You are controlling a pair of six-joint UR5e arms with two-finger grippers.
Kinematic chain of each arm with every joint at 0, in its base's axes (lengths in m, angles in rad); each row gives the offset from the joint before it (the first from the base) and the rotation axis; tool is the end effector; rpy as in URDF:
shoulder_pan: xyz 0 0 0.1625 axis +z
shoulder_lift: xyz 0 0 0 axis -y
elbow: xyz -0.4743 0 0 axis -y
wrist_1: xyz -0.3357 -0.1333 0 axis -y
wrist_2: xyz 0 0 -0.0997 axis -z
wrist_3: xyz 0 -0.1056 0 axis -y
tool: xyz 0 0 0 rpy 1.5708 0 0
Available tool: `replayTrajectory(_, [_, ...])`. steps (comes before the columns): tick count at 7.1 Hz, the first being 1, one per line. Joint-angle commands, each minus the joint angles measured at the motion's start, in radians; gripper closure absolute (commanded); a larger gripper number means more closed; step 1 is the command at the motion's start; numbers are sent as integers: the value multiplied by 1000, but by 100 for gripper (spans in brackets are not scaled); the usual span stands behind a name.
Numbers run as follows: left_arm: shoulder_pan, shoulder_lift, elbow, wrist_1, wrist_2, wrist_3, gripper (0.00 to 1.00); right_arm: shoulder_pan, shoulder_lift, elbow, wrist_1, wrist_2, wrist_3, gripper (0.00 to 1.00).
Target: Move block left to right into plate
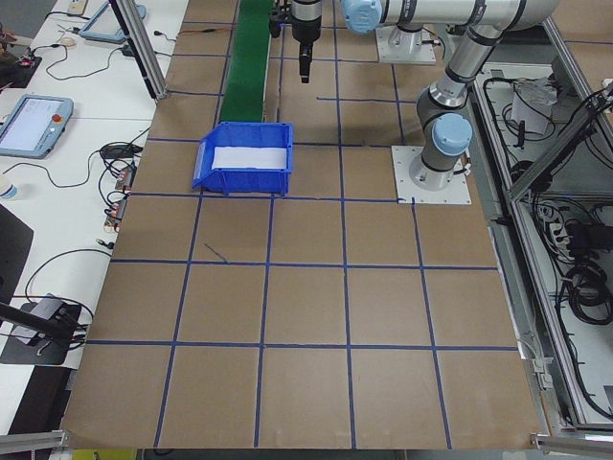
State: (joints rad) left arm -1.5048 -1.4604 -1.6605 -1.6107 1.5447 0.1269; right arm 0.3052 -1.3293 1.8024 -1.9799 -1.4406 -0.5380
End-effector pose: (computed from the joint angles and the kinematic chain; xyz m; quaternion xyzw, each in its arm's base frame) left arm -0.1106 -0.3892 0.5334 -0.0303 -0.9994 -0.0083 0.0139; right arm -0.4375 -0.2920 0.3592 0.3568 0.9314 -0.0312 0.0654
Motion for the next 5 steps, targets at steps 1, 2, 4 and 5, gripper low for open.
replayTrajectory(1, [0,0,1,0,0,-1,0,113,-110,-76,57,3,16,0])
replayTrajectory(2, [0,0,1,0,0,-1,0,208,-166,-121,123,-9,85,0])
replayTrajectory(4, [0,0,1,0,0,0,0,357,-212,-208,342,-8,105,0])
replayTrajectory(5, [0,0,1,0,0,0,0,447,-221,-233,364,0,107,0])
